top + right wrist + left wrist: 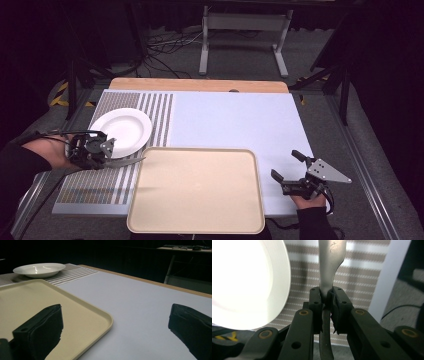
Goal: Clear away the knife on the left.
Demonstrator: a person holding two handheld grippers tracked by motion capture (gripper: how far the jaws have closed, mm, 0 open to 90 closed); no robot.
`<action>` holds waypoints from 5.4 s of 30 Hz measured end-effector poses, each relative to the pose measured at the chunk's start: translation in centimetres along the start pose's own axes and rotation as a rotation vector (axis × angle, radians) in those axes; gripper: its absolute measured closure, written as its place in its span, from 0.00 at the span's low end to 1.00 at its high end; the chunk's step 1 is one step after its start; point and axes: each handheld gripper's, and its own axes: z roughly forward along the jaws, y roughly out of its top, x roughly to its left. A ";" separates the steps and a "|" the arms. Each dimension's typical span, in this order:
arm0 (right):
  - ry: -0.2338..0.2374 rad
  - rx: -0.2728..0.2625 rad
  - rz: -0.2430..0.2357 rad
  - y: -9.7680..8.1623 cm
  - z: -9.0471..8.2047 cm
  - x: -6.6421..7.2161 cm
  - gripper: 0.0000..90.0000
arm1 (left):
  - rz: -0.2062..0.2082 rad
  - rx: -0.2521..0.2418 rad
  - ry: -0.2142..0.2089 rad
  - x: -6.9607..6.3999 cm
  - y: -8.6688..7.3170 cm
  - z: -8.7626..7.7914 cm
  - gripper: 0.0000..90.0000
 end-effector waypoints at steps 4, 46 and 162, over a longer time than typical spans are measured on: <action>0.001 0.000 0.001 0.0 0.0 0.0 0.00 | -0.001 0.005 0.022 -0.3 0.9 -0.4 0.89; 0.023 0.005 0.010 0.0 0.5 -0.2 0.01 | -0.364 -0.216 -0.099 -2.0 8.1 -1.9 0.89; 0.029 0.012 0.026 0.1 0.5 -0.3 0.01 | -0.565 -0.359 -0.289 -3.3 11.5 4.5 0.32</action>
